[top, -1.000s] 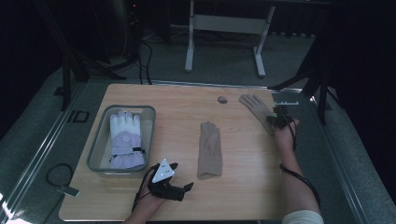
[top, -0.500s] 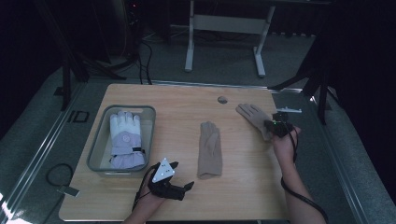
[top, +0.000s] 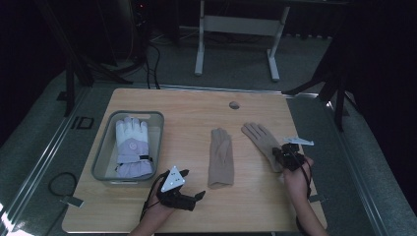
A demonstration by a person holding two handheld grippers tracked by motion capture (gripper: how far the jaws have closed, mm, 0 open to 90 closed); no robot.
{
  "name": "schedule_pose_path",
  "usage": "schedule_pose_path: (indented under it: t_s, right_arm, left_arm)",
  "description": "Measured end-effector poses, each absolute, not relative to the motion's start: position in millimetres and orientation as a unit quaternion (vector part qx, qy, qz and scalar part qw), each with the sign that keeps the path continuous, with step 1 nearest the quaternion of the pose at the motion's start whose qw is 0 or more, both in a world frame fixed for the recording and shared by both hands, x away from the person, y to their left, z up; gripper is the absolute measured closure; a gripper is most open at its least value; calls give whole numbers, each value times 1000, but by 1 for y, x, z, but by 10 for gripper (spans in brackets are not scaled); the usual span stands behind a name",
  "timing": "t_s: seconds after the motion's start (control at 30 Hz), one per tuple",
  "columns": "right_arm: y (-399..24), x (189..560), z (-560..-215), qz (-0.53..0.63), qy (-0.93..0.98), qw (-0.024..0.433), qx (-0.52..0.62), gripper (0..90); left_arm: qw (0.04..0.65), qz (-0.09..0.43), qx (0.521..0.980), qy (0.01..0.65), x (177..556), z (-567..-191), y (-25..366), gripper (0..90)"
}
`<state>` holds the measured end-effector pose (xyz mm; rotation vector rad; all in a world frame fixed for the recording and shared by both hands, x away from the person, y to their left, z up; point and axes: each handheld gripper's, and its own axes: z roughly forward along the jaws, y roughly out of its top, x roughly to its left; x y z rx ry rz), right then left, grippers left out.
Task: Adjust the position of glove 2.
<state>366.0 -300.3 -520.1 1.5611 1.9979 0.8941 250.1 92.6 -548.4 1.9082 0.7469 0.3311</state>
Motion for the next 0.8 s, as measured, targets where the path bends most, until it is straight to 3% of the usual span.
schedule_pose_path:
  t_s: [0.4, 0.8]
  right_arm:
    - [-290, 351, -547, 311, 743, 208, 555, 837]
    - [-299, 362, -524, 339, 773, 187, 502, 617]
  left_arm:
    - [508, 136, 793, 307, 250, -549, 91, 67]
    - [508, 135, 796, 302, 249, -549, 91, 67]
